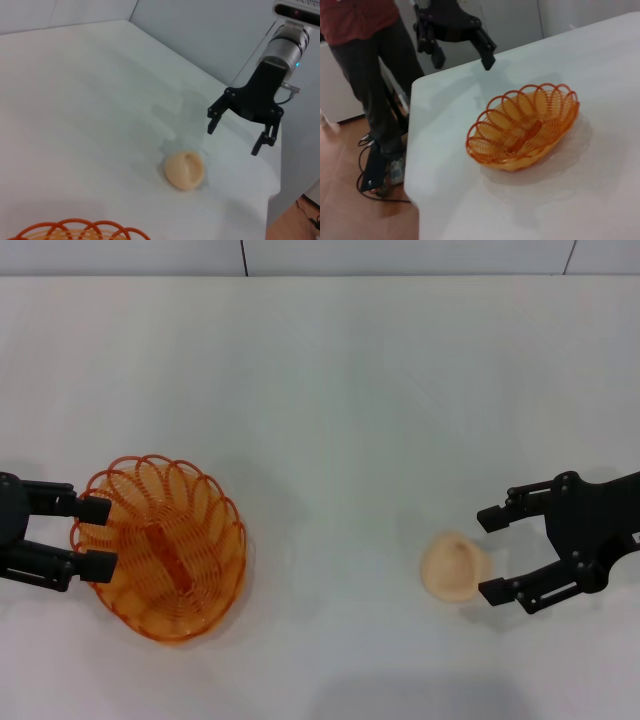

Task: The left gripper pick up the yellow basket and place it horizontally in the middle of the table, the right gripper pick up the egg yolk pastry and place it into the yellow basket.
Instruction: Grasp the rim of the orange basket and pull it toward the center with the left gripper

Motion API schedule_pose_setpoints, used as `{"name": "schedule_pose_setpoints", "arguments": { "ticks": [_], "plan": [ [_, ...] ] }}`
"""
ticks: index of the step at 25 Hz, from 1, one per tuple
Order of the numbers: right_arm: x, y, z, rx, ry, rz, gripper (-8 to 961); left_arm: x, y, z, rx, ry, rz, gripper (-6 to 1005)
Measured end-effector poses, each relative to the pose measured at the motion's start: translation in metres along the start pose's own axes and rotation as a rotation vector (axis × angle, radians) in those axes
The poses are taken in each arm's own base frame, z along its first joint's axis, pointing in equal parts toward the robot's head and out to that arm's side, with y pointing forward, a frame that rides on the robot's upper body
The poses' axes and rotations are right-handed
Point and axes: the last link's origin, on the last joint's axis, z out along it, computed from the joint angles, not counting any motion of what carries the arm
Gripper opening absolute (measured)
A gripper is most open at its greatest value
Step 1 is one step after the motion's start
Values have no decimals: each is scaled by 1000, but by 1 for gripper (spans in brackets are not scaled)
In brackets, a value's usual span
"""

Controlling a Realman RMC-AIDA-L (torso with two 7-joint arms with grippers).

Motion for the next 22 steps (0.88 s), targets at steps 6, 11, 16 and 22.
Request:
{"name": "schedule_pose_setpoints", "arguments": {
  "ticks": [6, 11, 16, 22],
  "plan": [
    [0, 1, -1, -3, 0, -3, 843, -1, 0, 0, 1, 0, -1, 891],
    [0, -2, -2, 14, -5, 0, 844, -1, 0, 0, 2, 0, 0, 891],
    [-1, -5, -3, 36, -9, 1, 844, 1, 0, 0, 2, 2, 4, 890],
    [-2, -8, -3, 57, -14, 1, 843, 2, 0, 0, 0, 10, 9, 892]
  ]
}}
